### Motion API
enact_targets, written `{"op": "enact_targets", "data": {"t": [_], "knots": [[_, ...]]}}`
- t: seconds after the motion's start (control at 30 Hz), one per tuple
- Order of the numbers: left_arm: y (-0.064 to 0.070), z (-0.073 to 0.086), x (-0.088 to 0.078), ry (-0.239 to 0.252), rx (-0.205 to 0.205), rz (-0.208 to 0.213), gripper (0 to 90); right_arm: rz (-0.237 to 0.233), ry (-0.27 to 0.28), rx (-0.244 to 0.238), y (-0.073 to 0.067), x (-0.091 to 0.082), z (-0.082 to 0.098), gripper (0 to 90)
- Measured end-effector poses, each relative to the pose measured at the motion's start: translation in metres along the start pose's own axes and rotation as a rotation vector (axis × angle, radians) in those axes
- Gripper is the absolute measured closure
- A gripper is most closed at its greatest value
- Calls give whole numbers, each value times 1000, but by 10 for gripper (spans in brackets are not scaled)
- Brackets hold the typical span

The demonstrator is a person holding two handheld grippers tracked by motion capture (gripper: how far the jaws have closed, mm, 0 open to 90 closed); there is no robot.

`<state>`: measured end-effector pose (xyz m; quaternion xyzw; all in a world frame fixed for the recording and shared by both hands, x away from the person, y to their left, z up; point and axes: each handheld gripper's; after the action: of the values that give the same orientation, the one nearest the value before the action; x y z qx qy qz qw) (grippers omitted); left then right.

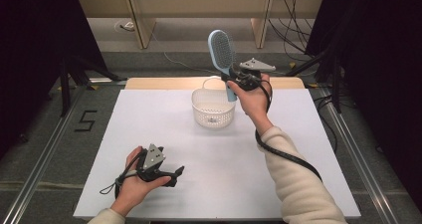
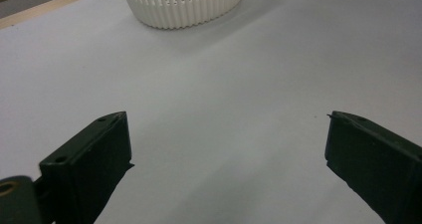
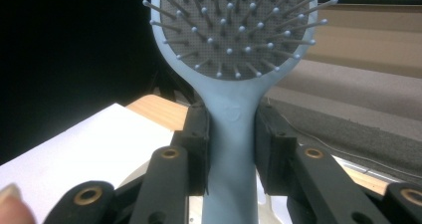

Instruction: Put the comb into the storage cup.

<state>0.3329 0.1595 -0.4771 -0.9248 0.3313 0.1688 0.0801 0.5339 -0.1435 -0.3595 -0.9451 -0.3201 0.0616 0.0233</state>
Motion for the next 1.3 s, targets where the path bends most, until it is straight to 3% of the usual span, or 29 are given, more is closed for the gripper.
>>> {"op": "enact_targets", "data": {"t": [1.3], "knots": [[0, 0, 0, 2, 3, -2, 38, -9, 0, -3, -5, 13, 5, 706]]}}
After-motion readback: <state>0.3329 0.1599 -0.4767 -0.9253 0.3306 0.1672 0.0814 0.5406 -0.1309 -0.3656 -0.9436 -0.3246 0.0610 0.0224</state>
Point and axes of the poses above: each handheld gripper's, and its own axes: x roughly forward along the jaws, z roughly out of its underside, y roughly to its right, and after that the axes turned 11 degrees about y, right-handed
